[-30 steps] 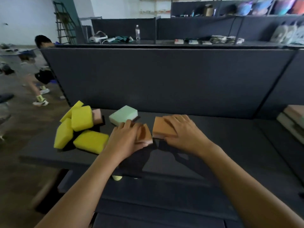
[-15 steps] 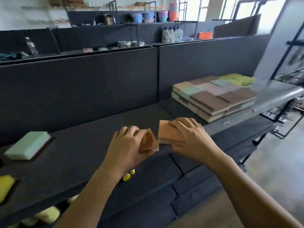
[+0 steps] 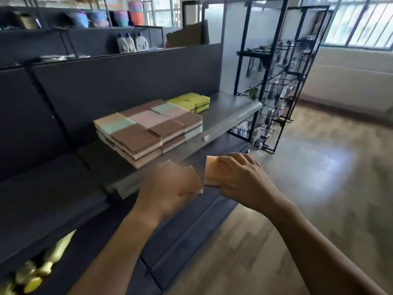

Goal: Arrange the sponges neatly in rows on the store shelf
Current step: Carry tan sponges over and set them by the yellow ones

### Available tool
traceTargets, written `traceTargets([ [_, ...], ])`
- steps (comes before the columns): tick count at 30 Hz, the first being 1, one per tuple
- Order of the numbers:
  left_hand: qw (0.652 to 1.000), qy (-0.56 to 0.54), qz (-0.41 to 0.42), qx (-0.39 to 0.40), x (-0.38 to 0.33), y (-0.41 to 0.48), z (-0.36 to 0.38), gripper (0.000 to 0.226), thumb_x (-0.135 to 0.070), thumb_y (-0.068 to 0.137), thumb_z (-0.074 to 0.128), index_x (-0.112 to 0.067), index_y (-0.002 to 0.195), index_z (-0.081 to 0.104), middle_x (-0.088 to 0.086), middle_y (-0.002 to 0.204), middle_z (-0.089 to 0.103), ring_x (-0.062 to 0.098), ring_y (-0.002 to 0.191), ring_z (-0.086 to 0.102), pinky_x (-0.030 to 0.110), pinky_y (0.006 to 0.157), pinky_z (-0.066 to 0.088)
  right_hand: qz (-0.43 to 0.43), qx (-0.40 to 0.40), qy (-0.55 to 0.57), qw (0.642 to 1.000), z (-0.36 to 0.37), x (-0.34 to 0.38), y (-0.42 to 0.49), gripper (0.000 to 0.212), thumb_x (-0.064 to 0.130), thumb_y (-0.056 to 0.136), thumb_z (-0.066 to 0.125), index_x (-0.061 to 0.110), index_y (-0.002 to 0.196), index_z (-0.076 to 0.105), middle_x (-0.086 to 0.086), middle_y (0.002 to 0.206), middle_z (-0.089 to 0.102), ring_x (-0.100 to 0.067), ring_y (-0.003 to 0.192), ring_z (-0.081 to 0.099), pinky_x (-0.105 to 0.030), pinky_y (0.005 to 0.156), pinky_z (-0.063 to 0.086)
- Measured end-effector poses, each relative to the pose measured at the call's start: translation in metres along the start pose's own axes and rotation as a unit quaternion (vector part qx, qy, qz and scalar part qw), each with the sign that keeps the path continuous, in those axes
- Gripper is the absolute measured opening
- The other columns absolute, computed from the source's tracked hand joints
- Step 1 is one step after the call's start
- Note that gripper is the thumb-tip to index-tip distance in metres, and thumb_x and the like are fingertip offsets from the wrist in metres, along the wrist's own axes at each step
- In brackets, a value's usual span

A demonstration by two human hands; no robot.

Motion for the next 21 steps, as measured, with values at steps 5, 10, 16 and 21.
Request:
traceTargets([
  [5,1.0,0.005,0.016,-0.007,-0.047,0.046,0.02,0.074,-0.079,0.07,0.047,-0.029,0.123,0.058,-0.005,0.114,0.06,0.023,0.1,0.053,0.04,0.088,0.041,0.007,-0.01,0.002,1.0,-0.016,-0.076,0.003,0.067,0.043,0.07,0.07,0.029,0.13,0.045,0.001,0.128,0.054,-0.026,0.114,0.049,-0.04,0.091,0.046],
  [10,1.0,0.001,0.027,-0.002,-0.071,0.096,0.034,0.068,-0.073,0.073,0.059,-0.031,0.127,0.054,-0.006,0.118,0.057,0.022,0.103,0.05,0.037,0.085,0.04,0.006,-0.035,0.007,0.999,-0.018,-0.125,0.018,0.064,0.044,0.072,0.07,0.028,0.129,0.048,0.001,0.126,0.055,-0.026,0.113,0.051,-0.044,0.092,0.048],
  [16,0.999,-0.017,0.042,0.005,-0.077,0.173,0.056,0.069,-0.064,0.072,0.062,-0.031,0.132,0.05,-0.004,0.126,0.055,0.022,0.113,0.048,0.037,0.091,0.041,0.011,-0.034,-0.006,0.999,-0.009,-0.175,0.063,0.068,0.04,0.072,0.074,0.026,0.133,0.048,0.0,0.131,0.055,-0.027,0.118,0.05,-0.042,0.095,0.047],
  [21,0.998,-0.012,0.057,-0.023,-0.071,0.254,0.071,0.07,-0.071,0.072,0.049,-0.031,0.13,0.051,-0.004,0.119,0.057,0.022,0.104,0.05,0.037,0.086,0.041,0.017,-0.044,0.0,0.999,-0.009,-0.217,0.132,0.067,0.041,0.071,0.068,0.025,0.134,0.05,0.0,0.131,0.055,-0.026,0.118,0.049,-0.04,0.094,0.044],
])
Point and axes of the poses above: each hand's wrist, its own y-axis towards the middle knuckle, its own z-axis out of the palm, x = y × z, the point moved 6 cm from there along y, towards the middle knuckle
